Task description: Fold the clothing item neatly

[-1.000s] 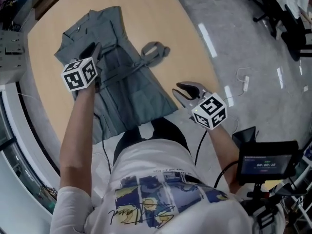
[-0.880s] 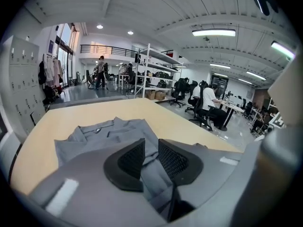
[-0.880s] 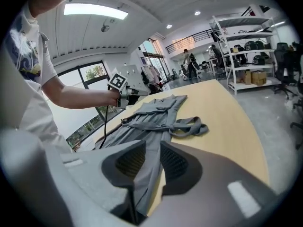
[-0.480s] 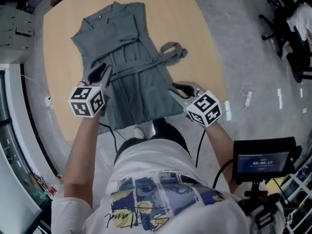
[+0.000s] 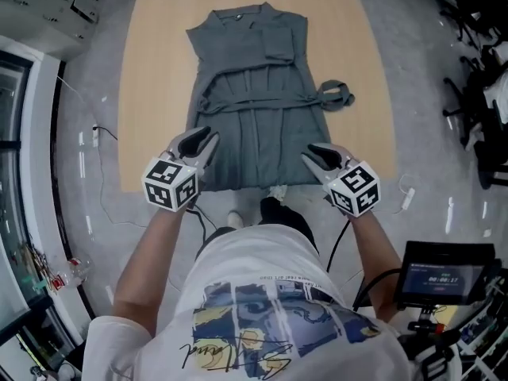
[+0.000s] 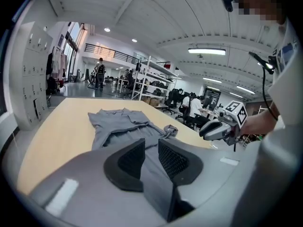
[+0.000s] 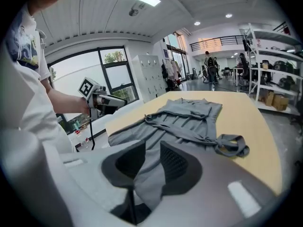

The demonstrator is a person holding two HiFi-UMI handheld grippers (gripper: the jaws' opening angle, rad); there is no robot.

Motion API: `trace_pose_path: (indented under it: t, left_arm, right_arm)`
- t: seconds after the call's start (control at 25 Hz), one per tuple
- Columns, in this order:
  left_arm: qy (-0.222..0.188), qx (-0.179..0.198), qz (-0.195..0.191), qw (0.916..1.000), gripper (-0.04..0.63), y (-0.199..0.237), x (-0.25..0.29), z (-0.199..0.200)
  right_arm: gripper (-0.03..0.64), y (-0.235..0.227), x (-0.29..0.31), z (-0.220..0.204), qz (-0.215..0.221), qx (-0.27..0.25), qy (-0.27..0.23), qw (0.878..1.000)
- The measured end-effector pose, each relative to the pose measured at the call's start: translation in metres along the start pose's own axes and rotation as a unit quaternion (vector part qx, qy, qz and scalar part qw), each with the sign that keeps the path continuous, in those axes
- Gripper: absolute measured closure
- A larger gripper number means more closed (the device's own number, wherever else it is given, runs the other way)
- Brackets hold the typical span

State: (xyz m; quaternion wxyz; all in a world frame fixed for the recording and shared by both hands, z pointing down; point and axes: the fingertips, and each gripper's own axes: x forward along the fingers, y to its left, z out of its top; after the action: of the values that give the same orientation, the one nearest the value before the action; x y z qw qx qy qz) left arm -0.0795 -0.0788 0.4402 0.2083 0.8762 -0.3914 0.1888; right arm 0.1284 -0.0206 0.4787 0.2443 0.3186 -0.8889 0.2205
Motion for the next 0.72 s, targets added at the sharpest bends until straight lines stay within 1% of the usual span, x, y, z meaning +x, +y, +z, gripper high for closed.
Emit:
trace_pose_path:
  t: [0.2, 0.32, 0.44, 0.56, 0.72]
  left_arm:
    - [-0.001, 0.01, -0.017, 0.9998, 0.5, -0.008, -0.069, -0.05]
    - [0.004, 0.004, -0.031, 0.9995, 0.5, -0.011, -0.103, -0.09]
    - [0.02, 0.001, -0.045, 0.9988, 0.5, -0.017, -0.117, -0.124]
    - [0.04, -0.007, -0.057, 0.9976, 0.5, -0.029, -0.126, -0.156]
    - [0.085, 0.006, -0.062, 0.9945, 0.495, -0.05, -0.14, -0.206]
  right_arm:
    - [0.529, 0.054, 0.002, -0.003, -0.013, -0.011, -0.001, 1.0]
    - [0.529, 0.088, 0.001, -0.016, -0.028, -0.008, 0.001, 1.0]
    - [0.529, 0.111, -0.005, -0.033, -0.036, 0.001, 0.004, 0.999]
    - [0.529, 0.132, -0.012, -0.06, -0.037, 0.016, 0.017, 0.999]
    - [0.529, 0.158, -0.023, -0.109, -0.038, 0.032, 0.049, 0.998]
